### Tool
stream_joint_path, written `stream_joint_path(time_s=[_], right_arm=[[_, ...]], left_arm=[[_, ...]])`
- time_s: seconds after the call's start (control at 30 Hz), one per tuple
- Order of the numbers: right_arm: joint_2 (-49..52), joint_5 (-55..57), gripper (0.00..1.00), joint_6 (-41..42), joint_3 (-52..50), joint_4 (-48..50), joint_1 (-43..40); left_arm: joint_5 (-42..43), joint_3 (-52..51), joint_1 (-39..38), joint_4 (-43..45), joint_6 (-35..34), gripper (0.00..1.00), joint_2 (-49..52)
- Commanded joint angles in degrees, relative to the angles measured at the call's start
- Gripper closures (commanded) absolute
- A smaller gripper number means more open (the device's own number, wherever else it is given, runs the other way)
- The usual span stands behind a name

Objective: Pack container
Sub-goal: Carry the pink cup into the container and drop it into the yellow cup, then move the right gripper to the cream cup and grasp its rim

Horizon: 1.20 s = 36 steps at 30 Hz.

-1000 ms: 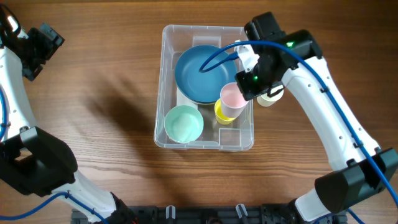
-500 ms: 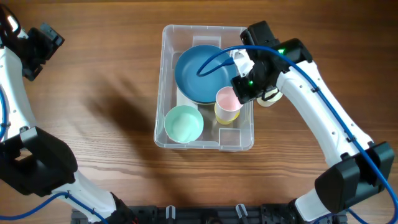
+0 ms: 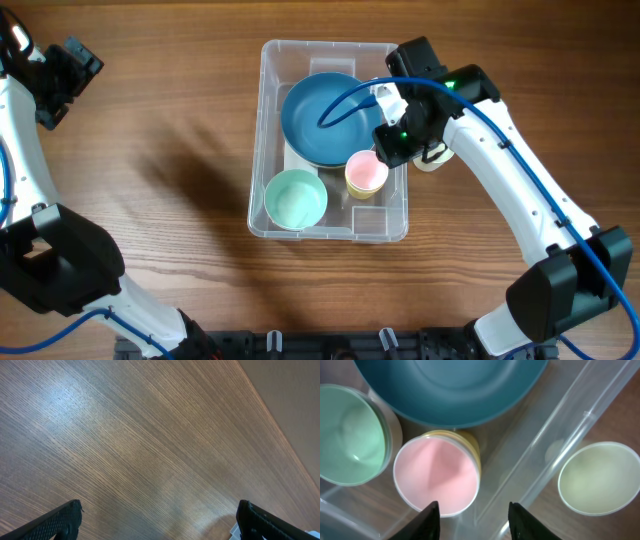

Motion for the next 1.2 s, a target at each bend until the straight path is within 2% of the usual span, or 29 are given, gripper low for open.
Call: stream_joint_path(time_s=[0.0,0.13,0.27,0.47,0.6,0.87,1.17], right_arm=[[-0.2,-1.7,0.54,0.9,0.0,3.2,0.0],[-0.2,1.1,0.57,8.6,2.4,4.6,-1.0],[-0.8,4.7,0.61,15.3,3.8,1.0,-5.9],[-1.0,5.0,0.57,15.1,3.8,-2.7,-17.0],[-1.0,7.5,0.56,14.7,3.2,-2.6,-21.1],[-1.0,7.4,0.56,13.7,-5.3,1.9,-22.0],[-1.0,3.2,0.57,13.7,-17.3,13.9,-22.0]], left_arm=[[-0.2,1.1,0.1,0.1,-0.5,0.00,-1.5],[-0.2,1.1,0.1,0.1,-0.5,0.00,-1.5],[-0.2,1.1,0.1,0.1,-0.5,0.00,-1.5],[-0.2,1.1,0.1,0.1,-0.5,0.00,-1.5],[-0.2,1.1,0.1,0.1,-0.5,0.00,-1.5],[-0.2,1.1,0.1,0.1,-0.5,0.00,-1.5],[-0.2,1.1,0.1,0.1,-0.5,0.00,-1.5]])
